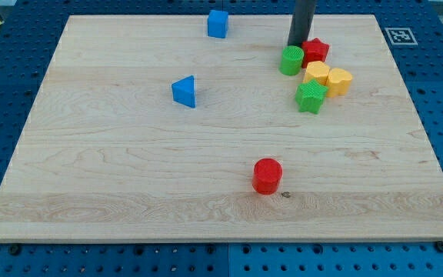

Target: Place the blue triangle to the bottom right of blue cube

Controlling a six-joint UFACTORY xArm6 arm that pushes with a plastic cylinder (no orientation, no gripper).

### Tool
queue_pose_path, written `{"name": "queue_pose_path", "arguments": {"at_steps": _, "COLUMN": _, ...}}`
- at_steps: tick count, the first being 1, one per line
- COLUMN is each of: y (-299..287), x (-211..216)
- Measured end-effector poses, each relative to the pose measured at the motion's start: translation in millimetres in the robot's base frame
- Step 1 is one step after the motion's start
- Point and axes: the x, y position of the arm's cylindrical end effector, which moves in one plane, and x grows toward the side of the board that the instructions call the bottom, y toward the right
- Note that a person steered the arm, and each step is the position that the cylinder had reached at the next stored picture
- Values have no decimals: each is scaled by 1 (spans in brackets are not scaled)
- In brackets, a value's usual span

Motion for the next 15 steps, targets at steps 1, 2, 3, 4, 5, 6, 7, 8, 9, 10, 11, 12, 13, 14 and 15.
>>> {"name": "queue_pose_path", "arguments": {"at_steps": 1, "y": -2, "x": 8}}
{"name": "queue_pose_path", "arguments": {"at_steps": 2, "y": -41, "x": -9}}
{"name": "queue_pose_path", "arguments": {"at_steps": 3, "y": -73, "x": -17}}
{"name": "queue_pose_path", "arguments": {"at_steps": 4, "y": -95, "x": 20}}
{"name": "queue_pose_path", "arguments": {"at_steps": 5, "y": -118, "x": 56}}
{"name": "queue_pose_path", "arguments": {"at_steps": 6, "y": -127, "x": 82}}
{"name": "queue_pose_path", "arguments": {"at_steps": 7, "y": -127, "x": 103}}
{"name": "queue_pose_path", "arguments": {"at_steps": 8, "y": -127, "x": 111}}
{"name": "queue_pose_path", "arguments": {"at_steps": 9, "y": -127, "x": 131}}
{"name": "queue_pose_path", "arguments": {"at_steps": 10, "y": -127, "x": 154}}
{"name": "queue_pose_path", "arguments": {"at_steps": 11, "y": -127, "x": 157}}
{"name": "queue_pose_path", "arguments": {"at_steps": 12, "y": -144, "x": 160}}
{"name": "queue_pose_path", "arguments": {"at_steps": 13, "y": -180, "x": 161}}
{"name": "queue_pose_path", "arguments": {"at_steps": 14, "y": -217, "x": 161}}
{"name": "queue_pose_path", "arguments": {"at_steps": 15, "y": -211, "x": 141}}
